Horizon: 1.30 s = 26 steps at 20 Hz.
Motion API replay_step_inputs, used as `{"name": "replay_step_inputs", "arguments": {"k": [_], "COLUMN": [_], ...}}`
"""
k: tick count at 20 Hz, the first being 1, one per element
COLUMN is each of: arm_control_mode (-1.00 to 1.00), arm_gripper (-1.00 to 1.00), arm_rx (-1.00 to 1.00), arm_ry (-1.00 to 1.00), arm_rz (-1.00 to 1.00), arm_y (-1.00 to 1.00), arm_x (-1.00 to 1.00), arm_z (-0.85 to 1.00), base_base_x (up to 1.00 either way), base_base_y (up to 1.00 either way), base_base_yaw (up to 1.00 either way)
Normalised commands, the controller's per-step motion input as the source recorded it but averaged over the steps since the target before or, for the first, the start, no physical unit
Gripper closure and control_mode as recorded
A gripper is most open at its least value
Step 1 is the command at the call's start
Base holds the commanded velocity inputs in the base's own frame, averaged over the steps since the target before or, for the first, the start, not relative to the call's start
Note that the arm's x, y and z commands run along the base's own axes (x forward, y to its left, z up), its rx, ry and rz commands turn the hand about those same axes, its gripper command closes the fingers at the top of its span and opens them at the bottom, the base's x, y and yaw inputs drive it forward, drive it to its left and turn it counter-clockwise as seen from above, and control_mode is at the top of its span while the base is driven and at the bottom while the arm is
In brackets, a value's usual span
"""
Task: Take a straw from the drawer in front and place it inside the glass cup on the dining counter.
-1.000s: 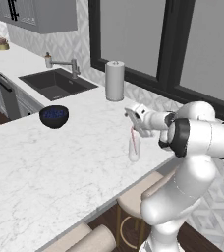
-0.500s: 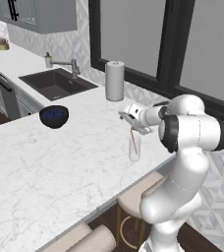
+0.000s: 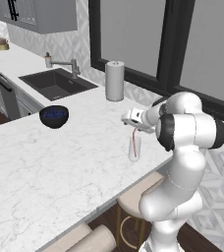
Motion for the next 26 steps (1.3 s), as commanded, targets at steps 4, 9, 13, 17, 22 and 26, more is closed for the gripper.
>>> {"name": "replay_step_inputs", "arguments": {"k": [4, 9, 13, 17, 22, 26], "arm_control_mode": [-1.0, -1.0, -1.0, -1.0, -1.0, -1.0], "arm_gripper": [-1.0, -1.0, -1.0, -1.0, -1.0, -1.0], "arm_rx": [-0.2, -0.09, 0.0, -0.05, -0.26, -0.38], "arm_ry": [0.07, 0.0, -0.16, -0.14, -0.19, -0.14], "arm_rz": [0.19, 0.15, 0.16, 0.17, 0.12, 0.12], "arm_y": [-0.24, -0.08, 0.0, 0.0, 0.02, 0.12], "arm_x": [0.0, 0.0, 0.0, -0.16, -0.65, -0.78], "arm_z": [-0.01, 0.21, 0.94, 1.0, 1.0, 1.0], "base_base_x": [0.0, 0.0, 0.0, 0.0, 0.0, 0.0], "base_base_y": [0.0, 0.0, 0.0, 0.0, 0.0, 0.0], "base_base_yaw": [0.0, 0.0, 0.0, 0.0, 0.0, 0.0]}}
